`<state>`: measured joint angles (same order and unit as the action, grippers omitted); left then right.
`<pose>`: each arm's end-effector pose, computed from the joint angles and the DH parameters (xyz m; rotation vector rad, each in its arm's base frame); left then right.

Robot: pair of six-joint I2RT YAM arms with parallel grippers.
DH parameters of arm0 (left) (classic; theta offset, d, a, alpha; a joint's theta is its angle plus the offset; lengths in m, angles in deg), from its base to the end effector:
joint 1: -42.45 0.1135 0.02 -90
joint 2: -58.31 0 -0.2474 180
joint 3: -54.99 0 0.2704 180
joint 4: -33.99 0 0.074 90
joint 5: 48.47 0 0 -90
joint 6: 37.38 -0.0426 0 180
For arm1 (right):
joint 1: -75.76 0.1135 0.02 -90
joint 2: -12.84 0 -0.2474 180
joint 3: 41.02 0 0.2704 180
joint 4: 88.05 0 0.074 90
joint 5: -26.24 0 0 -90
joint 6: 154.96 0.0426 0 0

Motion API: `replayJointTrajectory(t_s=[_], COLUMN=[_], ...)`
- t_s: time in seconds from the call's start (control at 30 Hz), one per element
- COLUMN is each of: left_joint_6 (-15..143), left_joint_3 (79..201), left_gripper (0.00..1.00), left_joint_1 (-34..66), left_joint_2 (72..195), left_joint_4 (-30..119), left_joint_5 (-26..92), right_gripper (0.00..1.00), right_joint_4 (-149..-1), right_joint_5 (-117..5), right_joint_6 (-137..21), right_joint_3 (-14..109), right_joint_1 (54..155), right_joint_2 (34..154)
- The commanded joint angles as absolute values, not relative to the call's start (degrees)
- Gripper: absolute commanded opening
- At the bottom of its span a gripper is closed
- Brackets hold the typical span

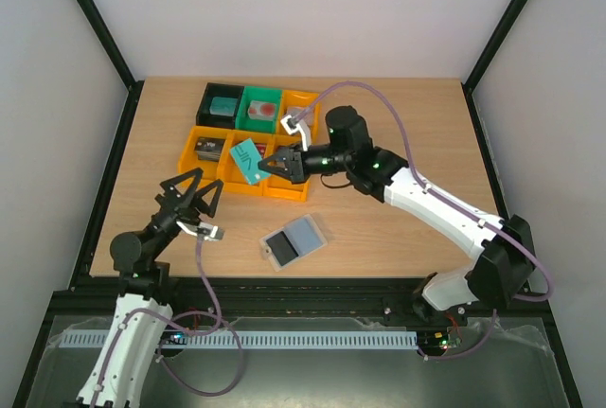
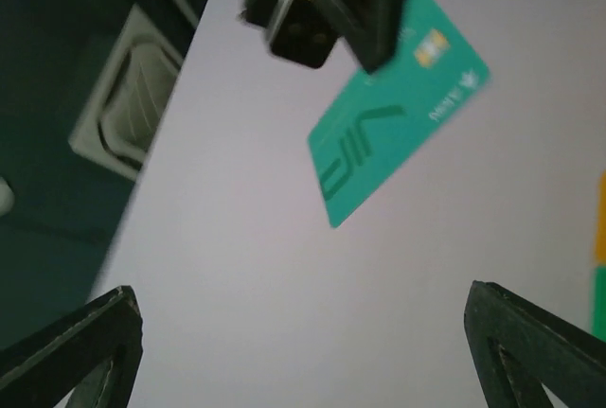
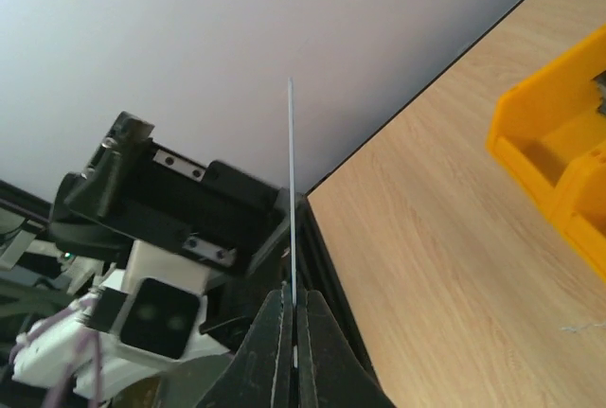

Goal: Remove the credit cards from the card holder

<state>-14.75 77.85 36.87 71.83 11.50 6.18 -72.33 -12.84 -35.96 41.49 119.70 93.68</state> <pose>0.1356 -0.0380 0.2726 1.0520 0.4622 0.6477 0.2282 0.2658 0.3411 -0.9683 1.8321 1.6450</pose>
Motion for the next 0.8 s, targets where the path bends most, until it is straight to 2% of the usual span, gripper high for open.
replayJointTrajectory(t_s=[0.0,0.17,0.23,0.3,0.47,0.6,0.67,0.77], left_joint_6=[-53.24,-64.69,-65.92,-65.91,-64.56,-61.47,-59.36,-51.85], left_joint_3=[76.83,78.68,79.61,80.50,81.59,81.80,82.84,89.24], left_gripper=[0.89,0.83,0.77,0.61,0.05,0.02,0.02,0.02], left_joint_1=[35.59,31.59,30.00,29.11,28.11,26.51,25.92,25.71], left_joint_2=[78.27,81.77,82.58,83.08,81.98,80.02,79.45,81.93], left_joint_4=[-3.87,4.68,7.23,9.19,13.66,17.72,22.25,35.49], left_joint_5=[-0.33,1.20,3.94,6.03,7.73,10.16,14.17,23.69], right_gripper=[0.02,0.02,0.02,0.02,0.02,0.02,0.18,0.53], right_joint_4=[-74.94,-79.01,-78.59,-78.80,-77.48,-73.78,-71.76,-71.23], right_joint_5=[-10.09,-8.97,-8.59,-8.58,-8.59,-11.85,-15.45,-20.63], right_joint_6=[-32.34,-29.78,-30.25,-30.41,-31.84,-34.41,-34.84,-33.32], right_joint_3=[43.56,44.49,45.51,45.80,46.04,47.41,47.46,44.27], right_joint_1=[122.06,124.77,125.58,125.98,126.06,125.50,123.73,119.39], right_joint_2=[95.89,99.61,100.55,100.92,101.33,100.69,99.77,96.41])
